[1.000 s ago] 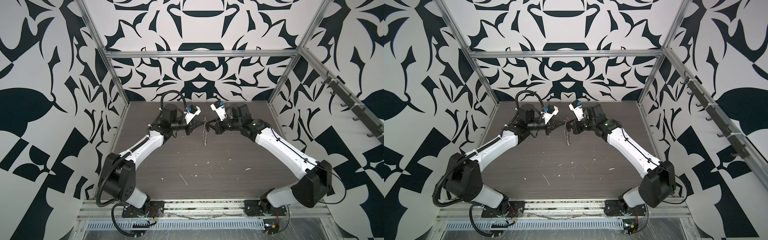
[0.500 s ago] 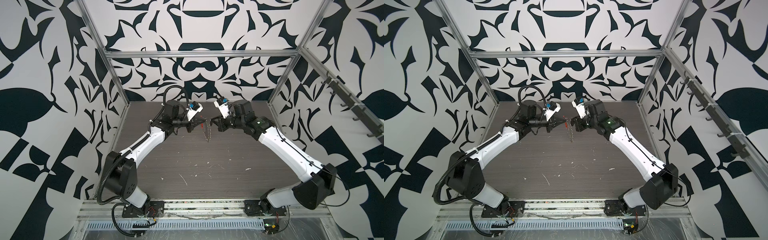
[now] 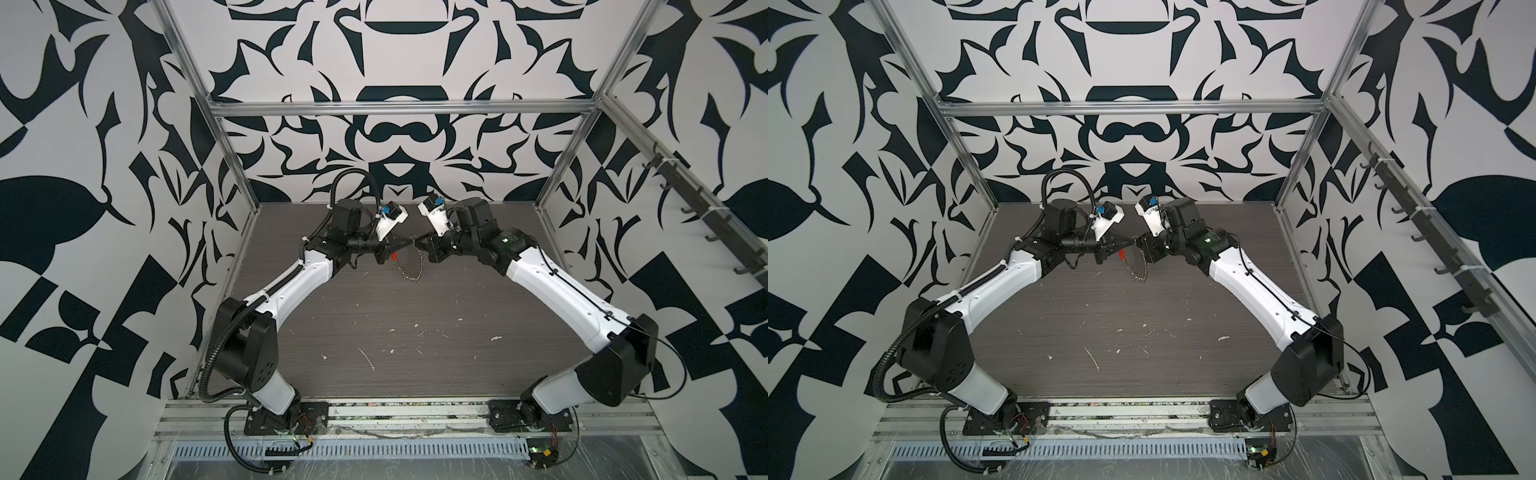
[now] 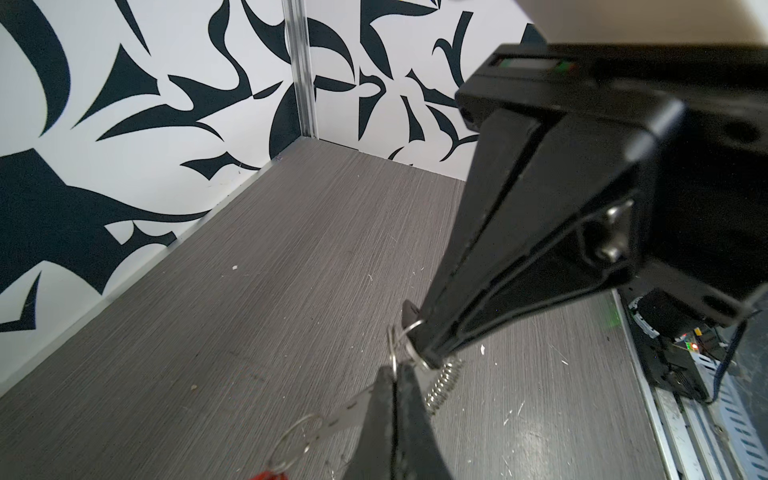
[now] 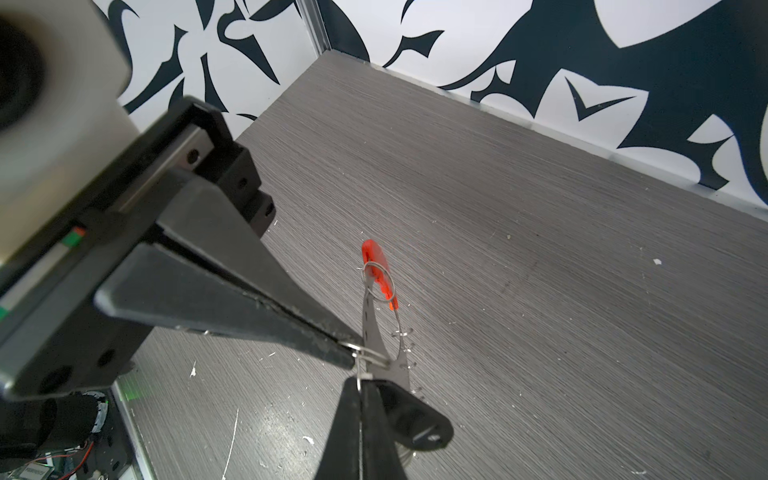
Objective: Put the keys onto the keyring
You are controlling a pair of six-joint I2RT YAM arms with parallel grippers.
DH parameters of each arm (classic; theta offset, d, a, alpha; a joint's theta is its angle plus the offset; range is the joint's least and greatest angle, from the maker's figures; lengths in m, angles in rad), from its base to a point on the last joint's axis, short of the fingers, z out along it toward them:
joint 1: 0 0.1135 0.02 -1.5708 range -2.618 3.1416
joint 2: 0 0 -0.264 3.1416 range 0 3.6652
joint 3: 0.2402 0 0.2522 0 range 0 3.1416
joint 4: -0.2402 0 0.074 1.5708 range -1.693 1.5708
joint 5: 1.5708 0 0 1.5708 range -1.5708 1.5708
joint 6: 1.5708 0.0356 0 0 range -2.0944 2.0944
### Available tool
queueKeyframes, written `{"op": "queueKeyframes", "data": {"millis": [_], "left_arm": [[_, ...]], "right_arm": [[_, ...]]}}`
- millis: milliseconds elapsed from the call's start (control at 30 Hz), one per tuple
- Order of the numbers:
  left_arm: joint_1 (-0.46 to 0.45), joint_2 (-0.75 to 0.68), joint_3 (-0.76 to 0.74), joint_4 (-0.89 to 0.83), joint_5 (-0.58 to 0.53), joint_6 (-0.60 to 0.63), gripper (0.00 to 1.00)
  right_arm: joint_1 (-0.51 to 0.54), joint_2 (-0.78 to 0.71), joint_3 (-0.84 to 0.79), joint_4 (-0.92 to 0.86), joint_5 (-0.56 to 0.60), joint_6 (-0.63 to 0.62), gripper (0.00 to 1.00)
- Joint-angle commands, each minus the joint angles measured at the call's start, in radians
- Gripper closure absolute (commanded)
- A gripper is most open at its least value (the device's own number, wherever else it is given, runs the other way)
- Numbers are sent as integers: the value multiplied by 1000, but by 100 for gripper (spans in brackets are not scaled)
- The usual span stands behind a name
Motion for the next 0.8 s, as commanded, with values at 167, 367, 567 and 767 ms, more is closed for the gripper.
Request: {"op": "queueKeyframes", "data": {"millis": [167, 367, 567, 767], "left_arm": [[-16, -1, 10, 24, 28, 5, 100], [-19, 4, 15, 14, 28, 8, 100], [-18, 17, 39, -27, 29, 10, 100], [-23, 0, 11, -13, 31, 50, 100]], "right_arm": [[9, -7, 55, 24, -3, -4, 100], [14, -13, 54, 19, -13, -19, 100], [14, -27, 38, 30, 10, -28, 100], [13, -4, 36, 38, 76, -24, 100]]}}
